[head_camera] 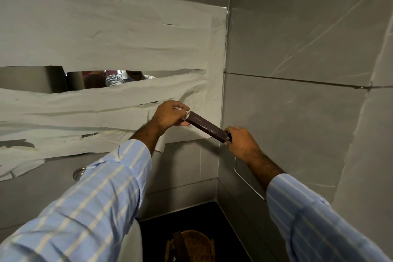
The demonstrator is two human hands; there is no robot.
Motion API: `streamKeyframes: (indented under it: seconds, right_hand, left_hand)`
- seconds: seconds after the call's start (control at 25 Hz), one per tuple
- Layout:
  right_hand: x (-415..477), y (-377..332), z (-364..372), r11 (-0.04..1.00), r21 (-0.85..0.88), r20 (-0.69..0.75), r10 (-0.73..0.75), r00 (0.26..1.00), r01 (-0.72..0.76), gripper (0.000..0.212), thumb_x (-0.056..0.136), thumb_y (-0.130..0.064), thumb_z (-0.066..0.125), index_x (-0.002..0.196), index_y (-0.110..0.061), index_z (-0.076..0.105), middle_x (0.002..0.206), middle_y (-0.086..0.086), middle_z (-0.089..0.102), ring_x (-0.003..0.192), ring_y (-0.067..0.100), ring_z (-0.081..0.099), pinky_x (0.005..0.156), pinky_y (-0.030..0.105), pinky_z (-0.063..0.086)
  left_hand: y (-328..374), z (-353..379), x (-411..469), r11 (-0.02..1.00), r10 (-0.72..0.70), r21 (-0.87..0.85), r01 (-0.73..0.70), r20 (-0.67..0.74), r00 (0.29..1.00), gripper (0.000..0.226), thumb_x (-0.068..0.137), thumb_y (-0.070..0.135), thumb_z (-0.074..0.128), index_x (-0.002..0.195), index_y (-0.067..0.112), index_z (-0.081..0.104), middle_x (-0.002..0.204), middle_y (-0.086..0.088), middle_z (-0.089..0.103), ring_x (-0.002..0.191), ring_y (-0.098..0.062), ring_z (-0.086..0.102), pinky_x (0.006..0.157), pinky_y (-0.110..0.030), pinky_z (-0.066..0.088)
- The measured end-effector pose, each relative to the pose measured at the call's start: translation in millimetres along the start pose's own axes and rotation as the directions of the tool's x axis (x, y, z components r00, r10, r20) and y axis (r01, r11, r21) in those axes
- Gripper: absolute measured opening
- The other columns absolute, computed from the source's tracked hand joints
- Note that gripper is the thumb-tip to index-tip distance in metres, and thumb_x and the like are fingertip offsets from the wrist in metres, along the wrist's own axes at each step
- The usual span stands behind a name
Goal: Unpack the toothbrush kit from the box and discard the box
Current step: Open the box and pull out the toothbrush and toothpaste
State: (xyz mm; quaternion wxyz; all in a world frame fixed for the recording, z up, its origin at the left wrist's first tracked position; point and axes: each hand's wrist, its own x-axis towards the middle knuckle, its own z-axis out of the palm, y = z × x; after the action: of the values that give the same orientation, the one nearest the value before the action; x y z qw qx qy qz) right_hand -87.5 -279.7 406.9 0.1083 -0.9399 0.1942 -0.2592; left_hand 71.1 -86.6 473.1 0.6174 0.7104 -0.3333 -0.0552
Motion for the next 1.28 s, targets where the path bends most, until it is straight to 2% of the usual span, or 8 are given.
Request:
streamKeyframes:
  seconds: [0.28, 0.36, 0.44, 0.56, 0.72, 0.92, 1.04, 1.28]
  right_hand:
    - [10.1, -11.3, 11.5, 0.886, 0.361, 0.019, 0.304, 0.953, -0.290, 0.072, 0.079, -0.034, 0.079, 0.137, -0.004, 0.050, 0.117, 0.012, 0.059, 0.115, 0.032, 0.060, 0.094, 0.034, 0.051]
    - [14.3, -24.8, 14.6, 0.394, 0.744, 0.370, 0.429, 0.824, -0.540, 0.072, 0.077, -0.041, 0.080, 0.132, -0.005, 0.050, 0.105, 0.014, 0.056, 0.106, 0.035, 0.063, 0.087, 0.040, 0.059]
    - [21.8, -40.7, 19.5, -0.236, 0.793, 0.607, 0.232, 0.760, -0.562, 0.055, 0.086, -0.029, 0.074, 0.130, -0.006, 0.050, 0.119, 0.031, 0.056, 0.117, 0.044, 0.060, 0.091, 0.048, 0.058]
    - [34.8, -57.1, 25.0, -0.527, 0.744, 0.575, 0.189, 0.796, -0.412, 0.023, 0.096, -0.008, 0.059, 0.117, 0.001, 0.056, 0.135, 0.036, 0.053, 0.125, 0.044, 0.057, 0.101, 0.047, 0.050]
    - [42.6, -58.2, 23.2, -0.550, 0.751, 0.530, 0.174, 0.830, -0.365, 0.014, 0.098, -0.002, 0.054, 0.110, 0.002, 0.058, 0.135, 0.034, 0.055, 0.126, 0.042, 0.057, 0.106, 0.045, 0.048]
    - [51.8, -57.6, 26.3, -0.424, 0.824, 0.491, 0.206, 0.847, -0.374, 0.024, 0.096, -0.001, 0.057, 0.119, 0.005, 0.058, 0.129, 0.032, 0.059, 0.120, 0.041, 0.061, 0.097, 0.043, 0.053]
    - [58.6, -56.0, 24.1, -0.322, 0.886, 0.416, 0.232, 0.880, -0.334, 0.026, 0.095, -0.002, 0.058, 0.120, 0.006, 0.058, 0.117, 0.030, 0.063, 0.105, 0.037, 0.068, 0.091, 0.039, 0.056]
    - [82.2, -66.2, 10.3, 0.172, 0.955, 0.201, 0.229, 0.952, -0.243, 0.029, 0.095, -0.018, 0.062, 0.119, -0.003, 0.060, 0.107, 0.015, 0.070, 0.085, 0.020, 0.073, 0.081, 0.035, 0.062]
  left_hand:
    - [-11.6, 3.1, 5.5, 0.998, 0.006, -0.060, -0.012, -0.099, 0.995, 0.019, 0.078, 0.011, 0.082, 0.093, 0.002, 0.074, 0.094, -0.018, 0.075, 0.078, -0.025, 0.079, 0.064, -0.030, 0.065]
    - [-18.3, 5.7, 7.0, 0.993, -0.016, -0.115, -0.002, -0.161, 0.987, 0.019, 0.078, 0.011, 0.082, 0.093, 0.003, 0.074, 0.095, -0.018, 0.075, 0.080, -0.027, 0.078, 0.066, -0.032, 0.065]
    - [-26.3, 10.2, 6.8, 0.985, -0.053, -0.171, 0.025, -0.160, 0.986, 0.019, 0.079, 0.010, 0.082, 0.094, 0.003, 0.073, 0.099, -0.020, 0.074, 0.084, -0.028, 0.078, 0.069, -0.033, 0.065]
    - [-38.0, 13.6, 1.8, 0.924, -0.122, -0.373, 0.089, -0.065, 0.990, 0.018, 0.085, 0.007, 0.075, 0.100, -0.001, 0.069, 0.108, -0.026, 0.073, 0.090, -0.032, 0.077, 0.074, -0.033, 0.065]
    - [-56.0, 1.9, -2.1, 0.747, -0.189, -0.637, 0.191, 0.072, 0.979, 0.021, 0.095, -0.005, 0.057, 0.115, -0.005, 0.062, 0.115, -0.029, 0.068, 0.097, -0.037, 0.075, 0.077, -0.035, 0.064]
    - [-70.8, 3.4, 5.0, 0.991, -0.101, -0.121, 0.063, -0.338, 0.936, 0.016, 0.079, 0.010, 0.081, 0.090, 0.013, 0.072, 0.085, -0.010, 0.073, 0.066, -0.018, 0.068, 0.071, -0.032, 0.063]
    - [-75.7, 9.2, 10.8, 0.959, -0.146, -0.273, 0.073, -0.259, 0.955, 0.009, 0.085, 0.002, 0.072, 0.092, 0.005, 0.076, 0.083, -0.012, 0.077, 0.061, -0.014, 0.068, 0.064, -0.024, 0.061]
    - [-77.8, 31.0, 10.2, 0.400, -0.387, -0.894, 0.203, 0.036, 0.921, 0.011, 0.098, 0.004, 0.054, 0.096, -0.006, 0.059, 0.094, -0.023, 0.069, 0.084, -0.033, 0.071, 0.075, -0.041, 0.062]
